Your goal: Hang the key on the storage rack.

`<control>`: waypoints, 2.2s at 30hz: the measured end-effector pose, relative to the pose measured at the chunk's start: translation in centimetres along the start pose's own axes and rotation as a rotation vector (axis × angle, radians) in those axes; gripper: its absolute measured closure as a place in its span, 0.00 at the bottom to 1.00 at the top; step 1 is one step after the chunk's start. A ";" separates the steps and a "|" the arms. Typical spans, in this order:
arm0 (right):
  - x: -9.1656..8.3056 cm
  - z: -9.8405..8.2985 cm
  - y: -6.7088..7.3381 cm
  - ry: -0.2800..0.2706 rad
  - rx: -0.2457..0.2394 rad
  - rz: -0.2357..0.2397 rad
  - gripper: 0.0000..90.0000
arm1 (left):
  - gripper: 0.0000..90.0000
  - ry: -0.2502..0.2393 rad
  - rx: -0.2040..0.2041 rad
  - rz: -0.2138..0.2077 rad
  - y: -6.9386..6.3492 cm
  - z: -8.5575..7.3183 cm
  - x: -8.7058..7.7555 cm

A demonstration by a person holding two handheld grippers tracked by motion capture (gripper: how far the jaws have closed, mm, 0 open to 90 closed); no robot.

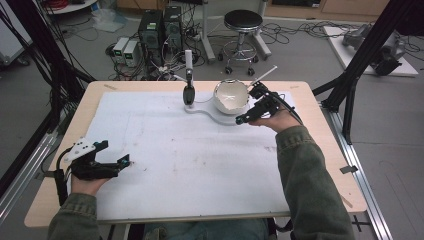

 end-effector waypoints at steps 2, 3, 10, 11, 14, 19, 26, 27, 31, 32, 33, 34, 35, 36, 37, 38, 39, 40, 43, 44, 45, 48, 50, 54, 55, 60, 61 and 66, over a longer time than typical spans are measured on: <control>-0.2 -0.9 -0.1 -0.014 0.010 -0.002 0.01 | 0.02 -0.001 0.000 0.001 0.0 0.0 0.0; -0.2 -1.4 -0.2 -0.014 0.012 -0.011 0.01 | 0.02 -0.001 -0.001 0.001 0.0 0.0 0.0; -0.4 -3.5 -0.2 -0.019 0.029 -0.012 0.01 | 0.02 0.002 -0.001 0.005 0.0 0.0 -0.1; -0.4 -3.7 -0.1 -0.015 0.029 -0.018 0.01 | 0.02 0.002 -0.001 0.005 0.0 0.0 -0.1; -0.4 -4.2 0.0 -0.018 0.028 -0.020 0.01 | 0.02 0.003 0.000 0.004 -0.1 0.0 -0.1; -0.3 -5.6 0.1 -0.030 0.035 -0.026 0.01 | 0.02 0.005 0.000 0.006 -0.1 0.0 -0.1; 0.2 -7.6 -0.2 -0.034 0.059 -0.030 0.01 | 0.02 0.010 -0.003 0.006 -0.2 -0.1 -0.2; 0.2 -7.6 -0.2 -0.034 0.059 -0.030 0.01 | 0.02 0.011 -0.005 0.006 -0.2 -0.2 -0.2; 0.3 -9.3 -0.6 -0.048 0.075 -0.051 0.01 | 0.02 0.013 -0.007 0.003 -0.2 -0.2 -0.2; 0.2 -10.1 -0.9 -0.060 0.087 -0.050 0.01 | 0.02 0.018 -0.004 0.003 -0.2 -0.2 -0.3; 0.2 -10.1 -0.9 -0.060 0.087 -0.050 0.01 | 0.02 0.019 -0.006 0.004 -0.2 -0.3 -0.2; 0.2 -10.5 -1.1 -0.068 0.095 -0.051 0.01 | 0.02 0.020 -0.008 0.004 -0.3 -0.3 -0.2; 0.2 -10.9 -1.3 -0.073 0.103 -0.048 0.01 | 0.02 0.019 -0.009 0.004 -0.3 -0.3 -0.2; 0.3 -11.6 -1.5 -0.081 0.111 -0.053 0.01 | 0.02 0.019 -0.011 0.003 -0.3 -0.3 -0.2; 0.5 -12.1 -1.7 -0.089 0.111 -0.067 0.01 | 0.02 0.024 -0.008 0.003 -0.3 -0.3 -0.2; 0.5 -12.3 -1.8 -0.099 0.109 -0.078 0.01 | 0.02 0.025 -0.008 0.003 -0.3 -0.3 -0.2; 0.5 -12.3 -1.8 -0.099 0.109 -0.078 0.01 | 0.02 0.028 -0.008 0.004 -0.3 -0.4 -0.2; 0.6 -12.7 -1.8 -0.114 0.109 -0.086 0.01 | 0.02 0.031 -0.011 0.005 -0.3 -0.4 -0.2; 1.1 -13.8 -2.0 -0.146 0.114 -0.096 0.01 | 0.02 0.042 -0.011 0.011 -0.3 -0.4 -0.2; 1.4 -14.4 -2.1 -0.149 0.121 -0.092 0.01 | 0.02 0.044 -0.014 0.013 -0.2 -0.5 -0.2; 1.7 -14.9 -2.2 -0.148 0.126 -0.098 0.01 | 0.02 0.046 -0.010 0.016 -0.2 -0.5 -0.3; 2.8 -16.5 -2.2 -0.175 0.122 -0.117 0.01 | 0.02 0.053 -0.012 0.015 -0.1 -0.5 -0.3; 3.0 -16.8 -2.1 -0.180 0.118 -0.124 0.01 | 0.02 0.058 -0.005 0.020 -0.2 -0.6 -0.3; 3.9 -18.1 -2.2 -0.200 0.122 -0.131 0.01 | 0.02 0.073 -0.001 0.023 -0.2 -0.7 -0.3; 4.0 -18.3 -2.3 -0.213 0.117 -0.131 0.01 | 0.02 0.078 -0.003 0.024 -0.2 -0.8 -0.3; 4.3 -19.4 -2.2 -0.264 0.125 -0.146 0.01 | 0.02 0.127 -0.017 0.026 -0.2 -0.9 -0.1; 4.3 -19.4 -2.2 -0.264 0.125 -0.146 0.01 | 0.02 0.133 -0.015 0.023 -0.2 -1.0 -0.1; 5.3 -20.0 -2.1 -0.279 0.157 -0.156 0.01 | 0.02 0.157 -0.013 0.023 -0.3 -1.3 -0.1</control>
Point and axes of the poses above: each handheld gripper's, and its own axes: x roughly forward along the jaws, z roughly out of its top, y roughly to its left, the point moved 2 cm from there along x, roughly forward along the jaws, and after that the axes turned 10 degrees about y, right-handed, at the moved point
